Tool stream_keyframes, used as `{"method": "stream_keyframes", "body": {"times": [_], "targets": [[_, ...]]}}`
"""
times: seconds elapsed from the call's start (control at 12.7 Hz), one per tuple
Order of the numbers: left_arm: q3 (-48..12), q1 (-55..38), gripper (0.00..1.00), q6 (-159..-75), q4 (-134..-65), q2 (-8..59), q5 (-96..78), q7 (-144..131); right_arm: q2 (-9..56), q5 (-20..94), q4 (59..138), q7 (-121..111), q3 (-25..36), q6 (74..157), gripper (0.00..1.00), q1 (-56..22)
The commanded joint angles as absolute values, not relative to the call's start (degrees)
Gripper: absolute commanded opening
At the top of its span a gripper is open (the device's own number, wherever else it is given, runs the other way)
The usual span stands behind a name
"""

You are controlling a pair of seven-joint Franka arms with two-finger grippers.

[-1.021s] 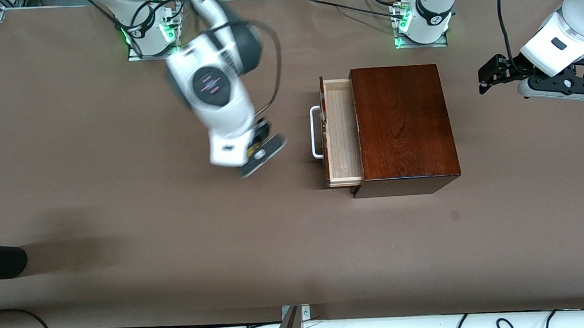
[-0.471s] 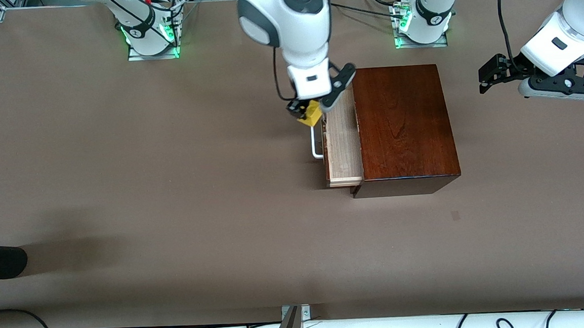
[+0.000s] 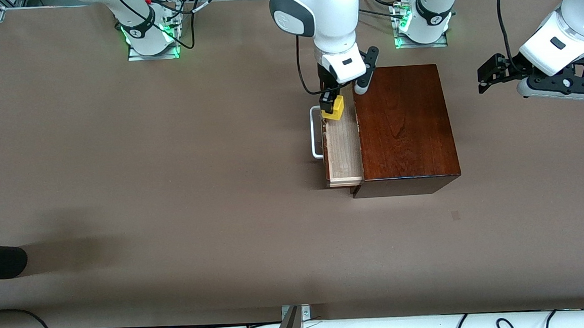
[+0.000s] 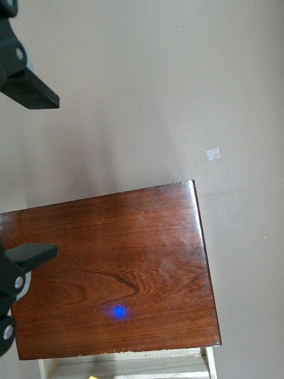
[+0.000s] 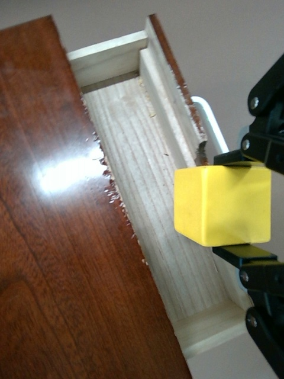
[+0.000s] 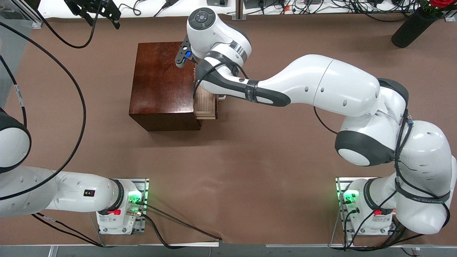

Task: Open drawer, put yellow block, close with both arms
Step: 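Lower the cube into the drawer and open the right gripper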

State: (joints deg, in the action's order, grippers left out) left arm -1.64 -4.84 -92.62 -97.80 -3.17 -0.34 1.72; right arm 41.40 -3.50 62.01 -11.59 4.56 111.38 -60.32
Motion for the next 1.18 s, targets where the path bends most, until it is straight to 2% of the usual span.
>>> {"method": "stream_keyframes", "body": {"times": [0.0, 1.1], "targets": [[-1.93, -4.92, 1.0, -91.23, -95.89, -2.46, -0.7, 1.58, 43.59, -4.39, 58.8, -13.97, 5.36, 111.36, 0.3, -61.35], [-2.37, -5.01, 1.0, -90.62, -95.8, -2.46, -0.62, 1.58, 46.41, -7.56, 58.88, -19.86, 5.27, 114.17, 0.3, -62.4]]}}
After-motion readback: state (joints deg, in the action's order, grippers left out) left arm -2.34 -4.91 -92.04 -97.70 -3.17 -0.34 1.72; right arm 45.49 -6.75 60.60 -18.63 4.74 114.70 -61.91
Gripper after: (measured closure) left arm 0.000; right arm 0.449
